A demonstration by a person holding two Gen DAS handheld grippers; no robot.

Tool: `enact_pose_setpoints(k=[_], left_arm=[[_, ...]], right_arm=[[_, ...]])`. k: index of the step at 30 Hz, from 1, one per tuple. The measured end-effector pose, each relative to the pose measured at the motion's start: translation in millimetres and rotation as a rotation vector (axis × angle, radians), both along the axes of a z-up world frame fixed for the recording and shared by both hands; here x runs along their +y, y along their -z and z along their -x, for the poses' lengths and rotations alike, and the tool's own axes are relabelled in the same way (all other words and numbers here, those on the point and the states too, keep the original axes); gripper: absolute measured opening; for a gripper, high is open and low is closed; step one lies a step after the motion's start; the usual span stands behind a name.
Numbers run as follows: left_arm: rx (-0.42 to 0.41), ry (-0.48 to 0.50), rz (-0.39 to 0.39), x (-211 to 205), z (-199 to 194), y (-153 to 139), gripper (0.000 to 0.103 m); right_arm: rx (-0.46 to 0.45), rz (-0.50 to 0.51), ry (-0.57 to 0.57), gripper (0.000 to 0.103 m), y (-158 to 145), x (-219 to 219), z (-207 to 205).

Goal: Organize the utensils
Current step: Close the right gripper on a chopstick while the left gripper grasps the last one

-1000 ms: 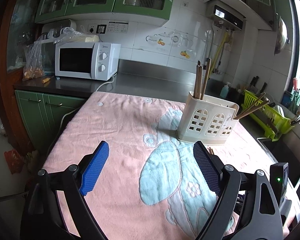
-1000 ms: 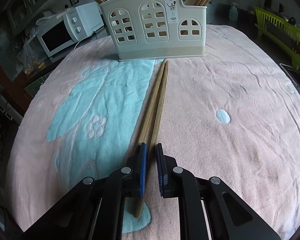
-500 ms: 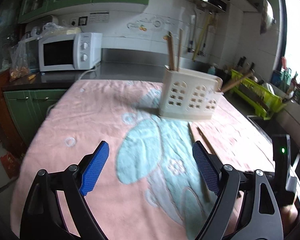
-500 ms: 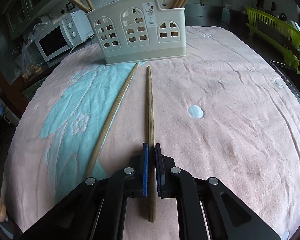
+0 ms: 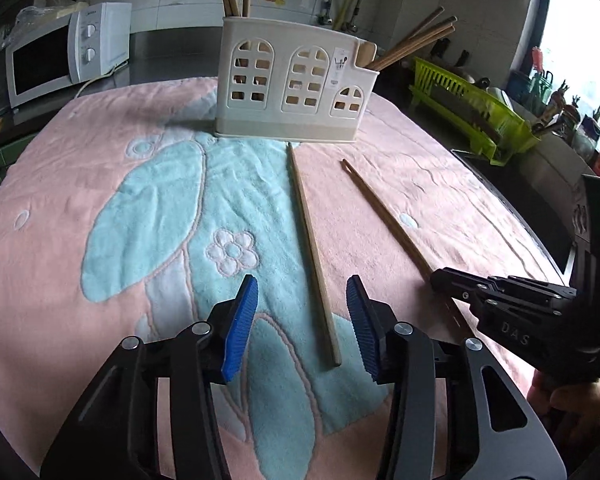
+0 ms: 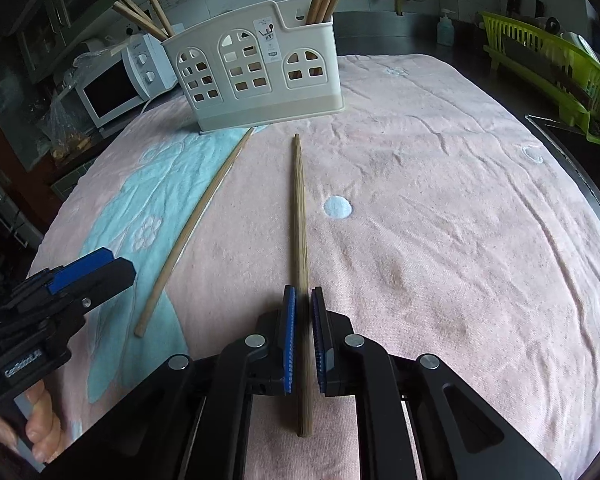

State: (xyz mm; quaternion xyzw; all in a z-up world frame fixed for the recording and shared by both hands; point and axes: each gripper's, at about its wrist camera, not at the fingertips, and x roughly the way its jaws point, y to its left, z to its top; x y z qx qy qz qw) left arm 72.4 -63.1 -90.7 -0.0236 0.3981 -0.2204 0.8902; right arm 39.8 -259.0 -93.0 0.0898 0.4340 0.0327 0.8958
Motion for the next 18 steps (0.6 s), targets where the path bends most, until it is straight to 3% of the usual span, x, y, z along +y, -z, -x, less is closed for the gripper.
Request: enact_pose_setpoints(k=[6, 10, 18], left_arm=[[0.038, 0.021, -0.017, -14.2, -15.3, 8.7, 0.032], [0.052, 0.037, -0.027, -22.4, -20.9, 12.8, 0.021], [0.050, 0.027, -0.080, -32.2, -25.0, 15.2, 0.011]], right_arm=[[-0.006, -0.010, -0.021, 0.020, -1.5, -5.7, 10.1], [-0.011, 0.011, -0.040, 0.020, -0.9, -2.4, 16.7], [-0.008, 0.038, -0.047, 0.017, 3.5, 0.4, 17.2]])
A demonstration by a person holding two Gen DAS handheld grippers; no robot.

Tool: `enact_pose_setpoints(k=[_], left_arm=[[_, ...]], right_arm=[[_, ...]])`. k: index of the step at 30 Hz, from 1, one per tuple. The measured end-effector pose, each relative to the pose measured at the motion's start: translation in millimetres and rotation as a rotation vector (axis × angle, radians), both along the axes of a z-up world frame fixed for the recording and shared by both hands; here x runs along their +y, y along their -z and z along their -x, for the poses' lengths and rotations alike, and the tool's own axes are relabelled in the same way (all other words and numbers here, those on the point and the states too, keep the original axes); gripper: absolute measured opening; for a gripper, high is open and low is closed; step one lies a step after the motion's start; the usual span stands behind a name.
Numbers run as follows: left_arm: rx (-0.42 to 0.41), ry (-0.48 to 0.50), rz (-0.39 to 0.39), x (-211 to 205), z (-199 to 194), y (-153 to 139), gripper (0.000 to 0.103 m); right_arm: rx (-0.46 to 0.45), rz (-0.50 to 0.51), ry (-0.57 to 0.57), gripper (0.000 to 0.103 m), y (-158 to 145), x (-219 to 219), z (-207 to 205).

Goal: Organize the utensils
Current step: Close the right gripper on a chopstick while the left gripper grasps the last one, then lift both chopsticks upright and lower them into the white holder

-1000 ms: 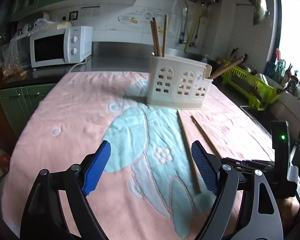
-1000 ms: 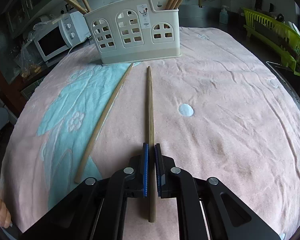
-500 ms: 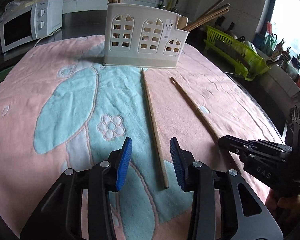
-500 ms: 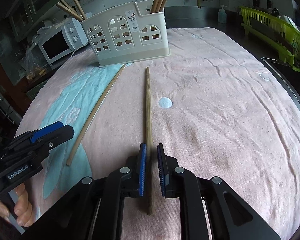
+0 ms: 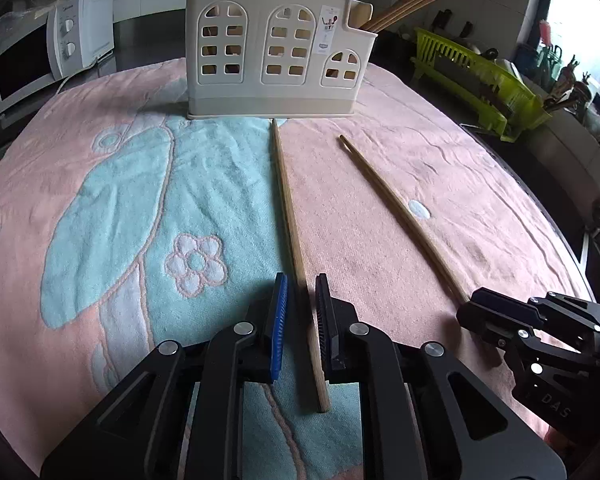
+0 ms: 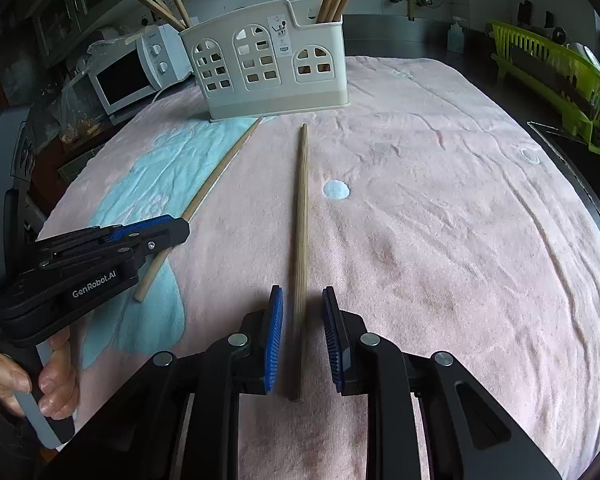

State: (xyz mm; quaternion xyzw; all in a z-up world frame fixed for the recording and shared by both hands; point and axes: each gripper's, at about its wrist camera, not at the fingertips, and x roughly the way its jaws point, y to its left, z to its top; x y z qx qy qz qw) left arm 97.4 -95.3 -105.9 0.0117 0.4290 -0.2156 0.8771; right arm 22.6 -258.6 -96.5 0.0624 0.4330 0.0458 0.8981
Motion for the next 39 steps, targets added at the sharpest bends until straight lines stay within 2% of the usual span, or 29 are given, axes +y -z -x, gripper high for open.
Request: enact_pose_setpoints(k=[3, 10, 18, 24, 33, 39], left_arm=[[0.009, -0.011, -0.007, 1.0, -2.0, -0.8, 0.006], [-0.002, -0.013, 0.023, 8.4, -2.9, -10.8, 0.006], [-0.111, -0.041, 0.119, 28.6, 1.5, -55.6, 0.005], [-0.161, -0.053, 0.177, 37.5, -7.7, -81.7, 0.005], [-0.223, -0.039, 0.171, 37.9, -30.5, -111.1, 0.005], [-0.241, -0.013, 0.187, 37.3, -47.9, -141.3, 0.005]], right_arm=[[-0.004, 0.024, 0.008, 0.007, 0.1, -0.4, -0.7], [-0.037, 0.020, 0.008, 0.007, -14.0, -4.7, 3.8], [-0.190, 0.021, 0.009, 0.007, -72.1, -9.7, 11.6], [-0.296, 0.021, -0.011, 0.006, -116.5, -15.6, -5.0], [-0.314, -0.006, -0.087, 0.006, -159.2, -27.3, -47.5], [-0.328, -0.034, -0.139, 0.006, -202.5, -41.4, -65.6]])
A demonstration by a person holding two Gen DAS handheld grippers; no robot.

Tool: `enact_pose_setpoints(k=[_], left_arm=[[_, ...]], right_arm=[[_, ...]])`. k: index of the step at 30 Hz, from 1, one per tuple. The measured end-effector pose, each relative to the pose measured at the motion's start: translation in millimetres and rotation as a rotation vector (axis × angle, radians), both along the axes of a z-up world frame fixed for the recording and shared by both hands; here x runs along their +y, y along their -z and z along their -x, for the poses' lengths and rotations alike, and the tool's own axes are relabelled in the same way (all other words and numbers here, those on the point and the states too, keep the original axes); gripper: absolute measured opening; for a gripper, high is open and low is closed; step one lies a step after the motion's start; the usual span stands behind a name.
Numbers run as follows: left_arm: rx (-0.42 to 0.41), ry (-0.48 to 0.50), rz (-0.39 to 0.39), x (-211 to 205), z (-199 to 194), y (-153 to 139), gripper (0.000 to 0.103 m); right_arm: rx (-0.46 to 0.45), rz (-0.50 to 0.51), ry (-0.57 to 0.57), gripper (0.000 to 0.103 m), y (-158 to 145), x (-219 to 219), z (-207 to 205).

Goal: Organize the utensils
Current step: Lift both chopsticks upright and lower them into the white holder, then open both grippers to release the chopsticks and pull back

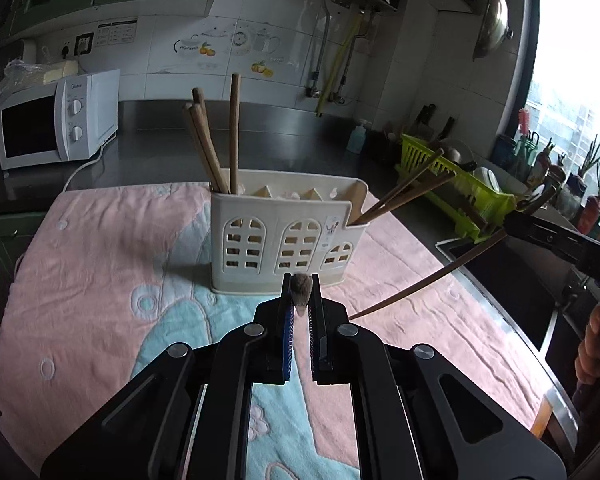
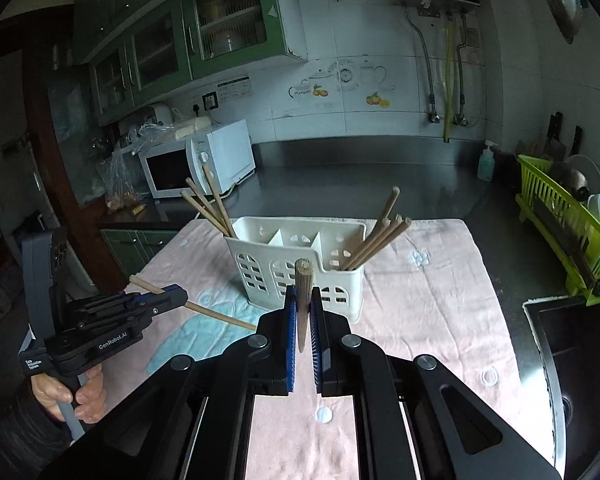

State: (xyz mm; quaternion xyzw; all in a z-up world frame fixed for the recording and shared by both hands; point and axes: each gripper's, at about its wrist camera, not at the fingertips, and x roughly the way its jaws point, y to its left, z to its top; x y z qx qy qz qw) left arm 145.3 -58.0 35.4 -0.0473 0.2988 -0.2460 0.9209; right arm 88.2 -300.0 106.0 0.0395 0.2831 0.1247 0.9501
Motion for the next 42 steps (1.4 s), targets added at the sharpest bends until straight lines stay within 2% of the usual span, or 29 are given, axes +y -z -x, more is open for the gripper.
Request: enact_pose_setpoints(k=[5, 11, 16, 20, 24, 32, 40, 41, 42], left_arm=[[-0.032, 0.016, 0.008, -0.9, -10.5, -33.0, 0.005], [-0.147, 0.000, 0.022, -1.6, -19.7, -90.5, 0.005], [-0.253, -0.056, 0.018, -7.6, -37.6, -132.9, 0.005], [-0.308, -0.122, -0.004, -14.4, -56.8, -149.7, 0.005], [-0.319, -0.186, -0.031, -20.6, -81.1, -147.5, 0.005], [-0.203, -0.211, -0.043, -19.0, -116.4, -114.0, 0.006], [-0.189, -0.194, -0.033, -12.9, -108.9, -104.0, 0.010], [-0.190, -0.188, -0.032, -12.6, -106.7, -104.2, 0.011], [-0.194, -0.186, -0.030, -12.2, -103.2, -105.2, 0.017]], right_arm=[[-0.025, 0.021, -0.031, 0.006, -43.3, -8.1, -14.7], [-0.090, 0.069, -0.015, 0.006, -86.1, -14.2, -32.8], [-0.099, 0.070, -0.001, 0.006, -94.3, -18.3, -55.1], [-0.083, 0.075, 0.009, 0.006, -88.3, -18.3, -75.9], [-0.054, 0.069, 0.003, 0.006, -75.5, -17.2, -94.4], [0.012, 0.070, -0.010, 0.007, -45.6, -11.0, -113.2], [0.041, 0.075, -0.004, 0.007, -29.8, -5.5, -121.3], [0.035, 0.083, -0.003, 0.008, -29.2, -4.5, -120.1], [0.027, 0.093, 0.004, 0.011, -29.8, -3.4, -118.7]])
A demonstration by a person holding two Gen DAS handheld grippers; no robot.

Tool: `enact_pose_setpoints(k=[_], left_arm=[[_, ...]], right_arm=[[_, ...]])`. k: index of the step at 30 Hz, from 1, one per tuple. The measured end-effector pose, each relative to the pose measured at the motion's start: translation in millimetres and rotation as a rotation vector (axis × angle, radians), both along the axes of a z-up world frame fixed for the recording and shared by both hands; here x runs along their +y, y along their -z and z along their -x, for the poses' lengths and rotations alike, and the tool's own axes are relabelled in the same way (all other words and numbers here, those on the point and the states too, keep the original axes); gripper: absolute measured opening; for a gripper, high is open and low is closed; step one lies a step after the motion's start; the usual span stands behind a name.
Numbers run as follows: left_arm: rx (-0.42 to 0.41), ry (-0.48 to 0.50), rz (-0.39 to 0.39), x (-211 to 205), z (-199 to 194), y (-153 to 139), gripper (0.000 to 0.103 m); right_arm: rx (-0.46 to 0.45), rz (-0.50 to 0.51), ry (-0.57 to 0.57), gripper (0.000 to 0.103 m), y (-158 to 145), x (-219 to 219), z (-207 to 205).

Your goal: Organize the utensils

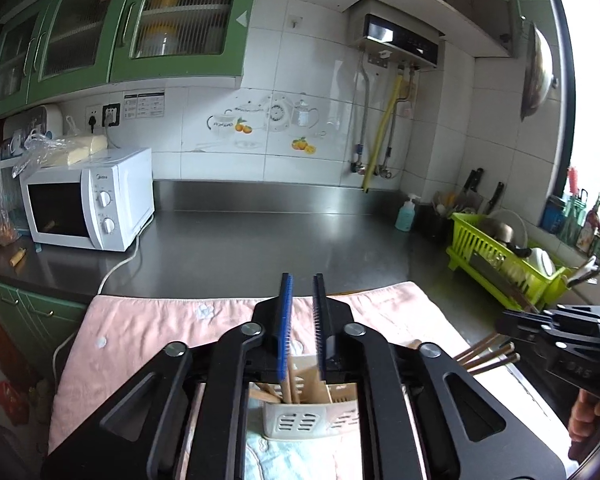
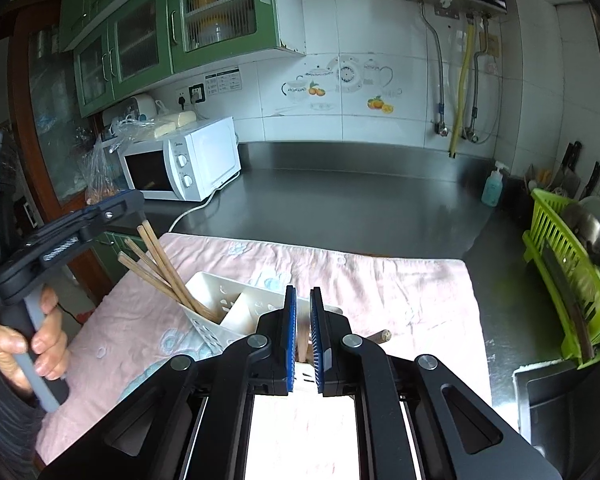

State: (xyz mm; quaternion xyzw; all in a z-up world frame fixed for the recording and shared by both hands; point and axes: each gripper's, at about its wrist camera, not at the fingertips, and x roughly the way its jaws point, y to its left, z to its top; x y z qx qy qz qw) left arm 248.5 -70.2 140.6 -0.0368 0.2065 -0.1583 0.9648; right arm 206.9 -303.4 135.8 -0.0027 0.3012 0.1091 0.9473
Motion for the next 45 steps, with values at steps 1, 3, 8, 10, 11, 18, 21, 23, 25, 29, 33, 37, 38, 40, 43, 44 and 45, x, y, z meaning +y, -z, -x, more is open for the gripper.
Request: enact_pose_setpoints(k=[1, 3, 8, 10, 11, 18, 21, 23, 25, 29, 33, 37, 38, 40, 43, 44, 45], left_arm=[[-0.005, 0.002, 0.000, 0.7, 4.2, -0.8, 0.024], [-0.021, -0.003, -0.002, 3.3, 14.5, -3.2, 0.036], [-0.038, -0.001, 0.013, 13.1, 44.1, -7.6, 0.050], [-0.042, 0.000, 0.008, 17.6, 58.6, -7.4, 0.059], [-0.040, -0.007, 0.005, 20.0, 64.9, -6.8, 0.063], [-0.054, -0.039, -0.034, 37.6, 118.6, 9.6, 0.086], [-0.056, -0.062, -0.076, 42.6, 140.5, 22.7, 0.097], [-0.045, -0.052, -0.080, 47.2, 152.1, 30.4, 0.098], [-0.027, -0.058, -0.092, 52.2, 164.3, 42.3, 0.098], [0.011, -0.063, -0.091, 62.2, 182.9, 61.3, 0.098], [0.012, -0.083, -0.126, 65.6, 200.7, 73.0, 0.098], [0.017, -0.076, -0.142, 67.9, 215.2, 82.0, 0.098], [0.021, -0.075, -0.147, 68.9, 218.8, 85.0, 0.098], [0.024, -0.075, -0.158, 68.2, 223.7, 89.7, 0.098], [0.023, -0.075, -0.177, 67.8, 230.4, 95.5, 0.098], [0.025, -0.080, -0.179, 68.8, 232.0, 97.8, 0.098], [0.029, -0.081, -0.177, 68.1, 233.6, 99.1, 0.098]], right_arm=[[-0.008, 0.006, 0.004, 0.014, -1.2, 1.1, 2.0], [-0.018, 0.005, 0.006, 0.018, -3.7, 2.9, 6.9], [-0.064, 0.002, 0.013, 0.028, -13.4, 3.0, 31.1], [-0.083, 0.008, 0.021, 0.034, -13.1, 3.8, 44.0], [-0.089, 0.011, 0.025, 0.038, -11.0, 4.7, 51.4], [-0.118, -0.004, 0.057, 0.066, 17.2, 7.2, 101.4], [-0.108, -0.054, 0.068, 0.079, 32.4, 3.6, 118.5], [-0.103, -0.068, 0.074, 0.083, 43.6, 5.0, 129.9], [-0.098, -0.071, 0.089, 0.088, 55.3, 9.2, 141.8], [-0.093, -0.064, 0.093, 0.092, 75.0, 19.5, 165.5], [-0.118, 0.013, 0.109, 0.095, 89.8, 35.6, 186.9], [-0.120, 0.014, 0.126, 0.096, 102.0, 38.0, 201.9], [-0.115, 0.004, 0.130, 0.096, 104.3, 36.4, 204.3], [-0.101, -0.021, 0.130, 0.096, 107.9, 33.1, 207.4], [-0.096, -0.027, 0.138, 0.096, 108.9, 31.3, 211.2], [-0.096, -0.026, 0.138, 0.096, 108.7, 31.4, 212.5], [-0.098, -0.024, 0.140, 0.096, 108.3, 31.4, 214.3]])
